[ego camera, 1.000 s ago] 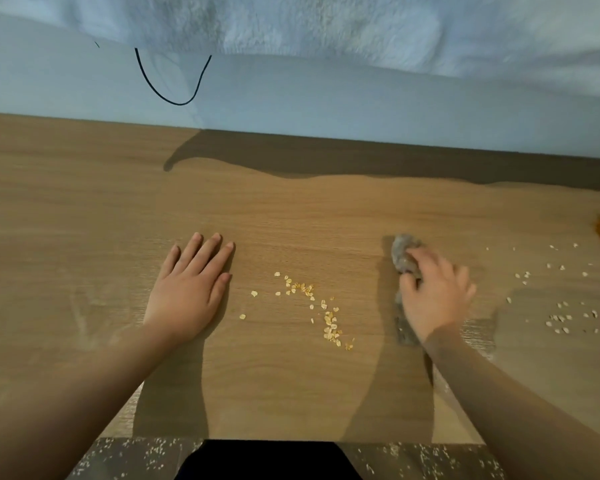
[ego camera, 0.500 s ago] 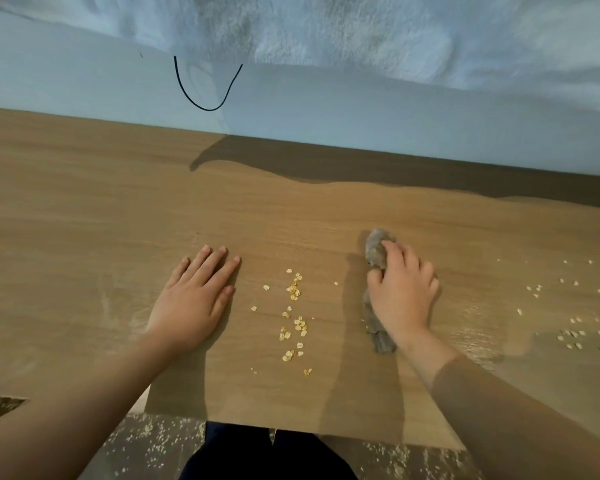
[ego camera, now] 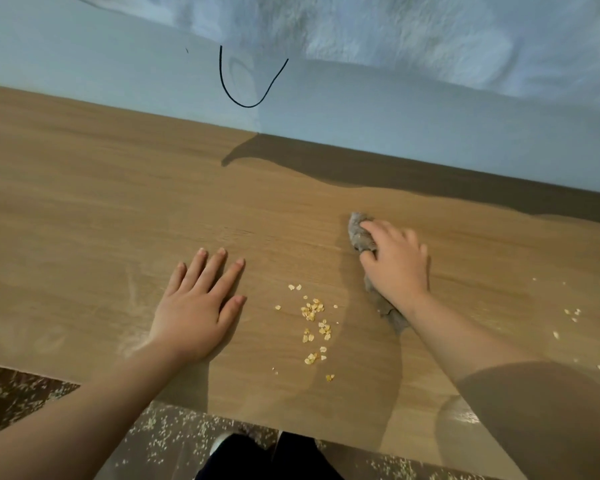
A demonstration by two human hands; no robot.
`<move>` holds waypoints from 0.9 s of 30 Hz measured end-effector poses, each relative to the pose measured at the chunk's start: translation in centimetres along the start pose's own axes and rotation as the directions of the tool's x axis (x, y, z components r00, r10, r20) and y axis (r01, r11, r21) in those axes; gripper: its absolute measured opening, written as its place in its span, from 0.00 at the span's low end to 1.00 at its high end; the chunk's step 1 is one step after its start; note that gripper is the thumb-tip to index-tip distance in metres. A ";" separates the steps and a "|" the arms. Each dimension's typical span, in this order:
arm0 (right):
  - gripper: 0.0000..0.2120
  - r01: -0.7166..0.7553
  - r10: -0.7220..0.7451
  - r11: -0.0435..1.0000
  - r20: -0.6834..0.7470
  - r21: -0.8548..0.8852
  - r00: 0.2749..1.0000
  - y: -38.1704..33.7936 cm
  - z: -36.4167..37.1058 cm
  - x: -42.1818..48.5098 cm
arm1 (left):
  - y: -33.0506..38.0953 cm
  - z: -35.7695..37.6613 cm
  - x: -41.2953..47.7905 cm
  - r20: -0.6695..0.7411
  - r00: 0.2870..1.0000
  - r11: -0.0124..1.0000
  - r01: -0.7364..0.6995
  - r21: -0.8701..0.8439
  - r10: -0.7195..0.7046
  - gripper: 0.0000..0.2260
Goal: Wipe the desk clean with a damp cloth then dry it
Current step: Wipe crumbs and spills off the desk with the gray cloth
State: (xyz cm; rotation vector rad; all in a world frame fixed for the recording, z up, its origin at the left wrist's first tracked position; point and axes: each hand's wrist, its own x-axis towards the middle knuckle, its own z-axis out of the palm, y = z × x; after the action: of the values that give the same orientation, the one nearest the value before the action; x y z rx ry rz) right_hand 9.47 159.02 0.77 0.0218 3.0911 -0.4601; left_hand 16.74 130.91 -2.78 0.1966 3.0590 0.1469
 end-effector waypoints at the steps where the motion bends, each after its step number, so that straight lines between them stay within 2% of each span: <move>1: 0.23 -0.001 0.002 1.000 0.019 -0.029 1.000 -0.4 0.2 0.3 | 0.1 -0.1 0.0 0.002 1.000 1.000 0.008 -0.003 -0.008 0.28; 3: 0.23 0.055 -0.054 0.998 0.054 -0.017 0.997 -1.7 0.6 0.0 | 0.3 -0.3 0.0 0.013 1.000 1.000 0.011 -0.011 -0.011 0.29; 7: 0.26 0.232 -0.249 0.966 0.151 0.117 0.957 -5.0 1.6 -2.3 | 0.2 -0.4 0.0 0.030 1.000 1.000 0.006 0.009 -0.006 0.31; 11: 0.16 0.297 -0.328 0.938 0.175 0.181 0.928 -6.2 2.6 -4.3 | 0.0 -0.7 0.0 0.056 0.998 0.999 -0.032 -0.021 0.034 0.33; 20: 0.14 0.237 -0.275 0.930 0.105 0.280 0.956 -6.9 2.9 -11.2 | -0.4 -1.0 -3.7 0.099 0.983 0.988 -0.153 -0.008 0.153 0.34; 27: 0.21 0.185 -0.213 0.944 0.075 0.275 0.974 -7.6 3.6 -15.9 | -0.2 -0.7 -6.6 0.128 0.962 0.970 -0.242 -0.010 0.241 0.32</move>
State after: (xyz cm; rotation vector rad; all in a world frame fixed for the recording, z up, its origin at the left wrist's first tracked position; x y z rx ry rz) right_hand 25.30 150.50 -0.22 -0.3041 2.9168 -0.8527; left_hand 23.15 129.75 -1.69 0.5573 2.8968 0.1324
